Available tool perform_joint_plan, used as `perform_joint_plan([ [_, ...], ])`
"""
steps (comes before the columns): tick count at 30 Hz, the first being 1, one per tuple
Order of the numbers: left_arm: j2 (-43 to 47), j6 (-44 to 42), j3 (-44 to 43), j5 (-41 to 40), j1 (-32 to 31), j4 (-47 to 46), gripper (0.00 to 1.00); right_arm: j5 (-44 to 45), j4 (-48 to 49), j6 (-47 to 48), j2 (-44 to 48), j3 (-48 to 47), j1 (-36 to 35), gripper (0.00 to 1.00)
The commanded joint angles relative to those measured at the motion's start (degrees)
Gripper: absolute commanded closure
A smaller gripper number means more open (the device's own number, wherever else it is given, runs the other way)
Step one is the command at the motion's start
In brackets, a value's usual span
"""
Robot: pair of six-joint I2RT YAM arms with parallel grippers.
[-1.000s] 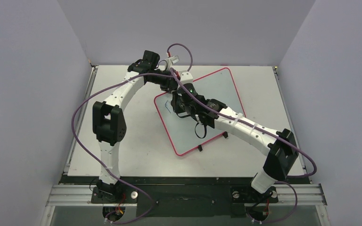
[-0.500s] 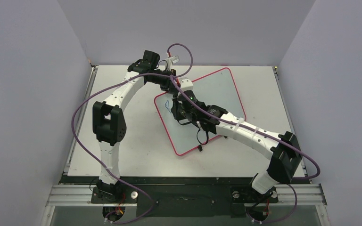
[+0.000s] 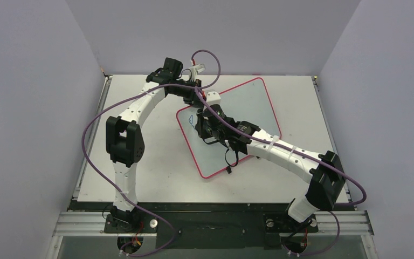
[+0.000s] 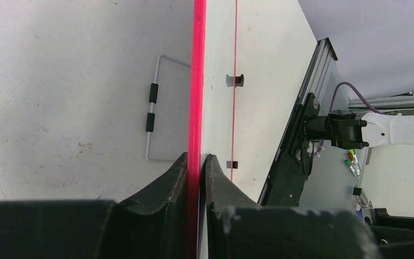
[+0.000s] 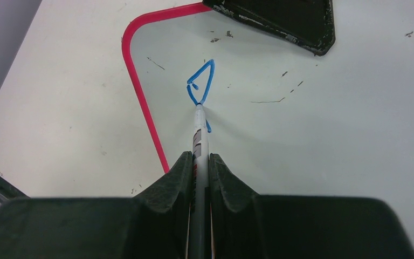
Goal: Write a sentence on the whiteboard
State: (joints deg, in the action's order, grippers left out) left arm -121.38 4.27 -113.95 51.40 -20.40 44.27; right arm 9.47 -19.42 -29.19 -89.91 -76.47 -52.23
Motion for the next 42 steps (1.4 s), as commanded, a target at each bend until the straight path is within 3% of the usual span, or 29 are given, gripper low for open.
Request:
perform_joint_plan([
  [1,3.97,-3.13,-1.80,-8.47,-0.44,-0.66,1.00,3.24,-1.72,0.30,0.20,-0.11,0.02,1.00],
  [23,4.12,-2.99,-2.22,-8.51,-0.43,-0.82,1.00,3.13,-2.91,0.04,3.23,4.49,0.39,1.00],
  [42,3.71,-2.74,-2.77,-8.55,-0.43,-0.92,1.00,-0.15,-2.55,-0.33,2.48,1.78,-1.61,1.00],
])
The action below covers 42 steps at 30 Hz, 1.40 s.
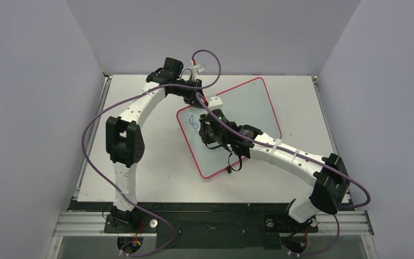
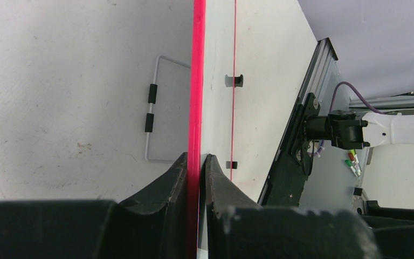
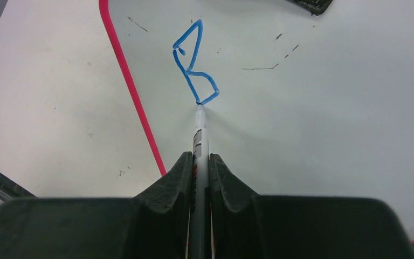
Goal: Write a sentence on the whiteboard
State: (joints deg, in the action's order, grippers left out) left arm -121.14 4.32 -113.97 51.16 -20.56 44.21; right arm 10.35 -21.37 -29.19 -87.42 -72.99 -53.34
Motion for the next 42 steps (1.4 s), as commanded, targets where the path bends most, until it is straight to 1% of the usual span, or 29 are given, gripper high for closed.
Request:
perform_joint_plan([
  [1,3.55,-2.75,-2.79,-8.28,-0.32,-0.86,1.00,-1.03,-0.58,-0.34,0.08,-1.82,-0.53,1.00],
  [6,3.50,-2.46,-3.32,-8.81,-0.28,-0.75,1.00,-0.75,-0.46,0.02,1.64,-2.46,-0.57,1.00],
  [11,3.46,-1.80,-4.67,-11.13,-0.45,-0.32,1.00,-0.01,0.00,0.83,4.63,-2.80,-0.54,1.00],
  [15,4.13,-0.80,-4.07,-12.18,-0.50,-1.45,1.00,0.81,0.08,1.77,6.18,-2.79,-0.43,1.00],
  [19,5.74,0.32,-0.58,-13.49,-0.79,-4.51,1.00,1.52,0.03,2.70,7.58,-2.01,0.07,1.00],
  [23,8.11,1.35,3.97,-12.89,-0.76,-8.38,1.00,1.25,0.11,3.11,8.58,-0.94,1.53,1.00],
  [29,11.51,2.80,7.75,-13.03,-0.01,-12.26,1.00,0.33,0.23,3.66,10.14,0.84,4.03,1.00],
  [35,13.42,3.85,12.49,-12.19,0.21,-16.24,1.00,-2.38,1.83,5.18,11.30,3.49,6.81,1.00],
  [38,13.32,3.59,12.57,-13.26,-0.35,-15.84,1.00,-3.56,2.07,6.58,11.45,3.75,7.43,1.00],
  [42,12.06,4.21,9.04,-13.82,-0.94,-13.75,1.00,-3.72,2.63,7.65,11.23,3.15,7.83,1.00],
])
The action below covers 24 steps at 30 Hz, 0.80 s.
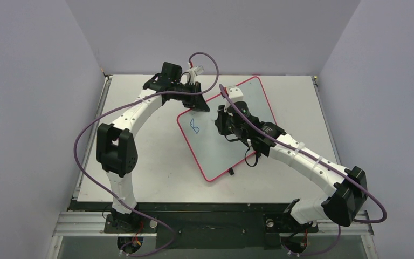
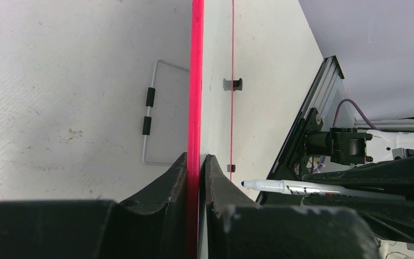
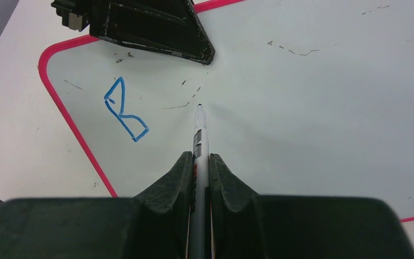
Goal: Write a sentence on the whiteboard
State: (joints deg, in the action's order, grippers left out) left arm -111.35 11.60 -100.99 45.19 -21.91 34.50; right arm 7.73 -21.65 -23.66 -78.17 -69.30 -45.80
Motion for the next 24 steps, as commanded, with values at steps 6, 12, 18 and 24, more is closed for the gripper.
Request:
perform_joint_plan([
  [6,4.59,-2.51,-0.05,-9.62,0.43,-7.07,1.00,-2.76,4.73,3.18,1.50,-0.78,0.36,1.00],
  [12,6.25,-2.60,4.91,-7.54,0.38,-10.92,1.00,-4.73,4.88,4.33,0.40,-1.50,0.37,1.00],
  [18,7.03,-4.33,6.73,-4.40,0.43,-11.83,1.00,-9.48,7.21,3.99,-0.04,-1.23,0.24,1.00],
  [24,8.02,-5.73,7.64,-2.51,0.80,-12.43,1.00,-10.68,7.13,4.85,-1.72,-2.46,-0.92,1.00],
])
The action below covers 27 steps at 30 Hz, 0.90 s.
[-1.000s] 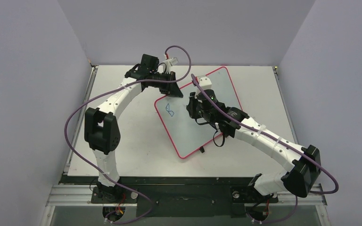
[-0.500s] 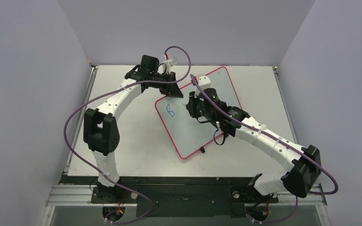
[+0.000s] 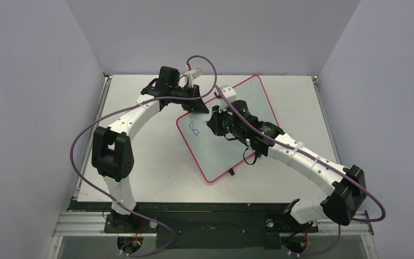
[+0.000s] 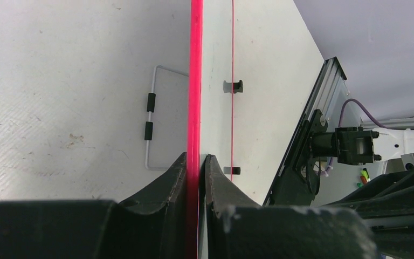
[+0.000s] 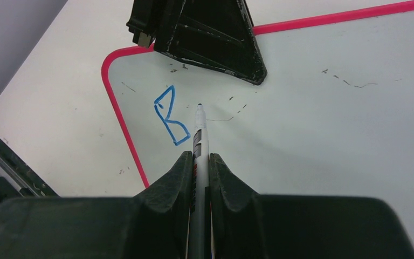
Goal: Write a sentence on the whiteboard
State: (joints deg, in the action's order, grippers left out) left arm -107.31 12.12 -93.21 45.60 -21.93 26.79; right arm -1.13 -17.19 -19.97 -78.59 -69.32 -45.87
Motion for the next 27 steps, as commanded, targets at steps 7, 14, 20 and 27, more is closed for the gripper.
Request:
perform_joint_plan([
  [7,4.52,-6.52,0.37,-1.51,0.84,-5.51,1.00,-0.01,1.73,2.02,-3.26,-3.90,-2.57,1.00],
  [14,4.48,-6.67,0.48,-1.33,0.84,-5.60,1.00,1.73,1.72,2.04,-4.36,-4.76,-2.91,1.00],
  [20,4.78,-6.73,0.48,-1.33,0.84,-5.60,1.00,4.26,1.31,2.06,-4.99,-4.26,-2.79,1.00],
  [27,4.83,-6.67,0.52,-1.38,0.75,-5.62,1.00,5.36,0.85,2.04,-5.36,-2.69,-2.89,1.00],
])
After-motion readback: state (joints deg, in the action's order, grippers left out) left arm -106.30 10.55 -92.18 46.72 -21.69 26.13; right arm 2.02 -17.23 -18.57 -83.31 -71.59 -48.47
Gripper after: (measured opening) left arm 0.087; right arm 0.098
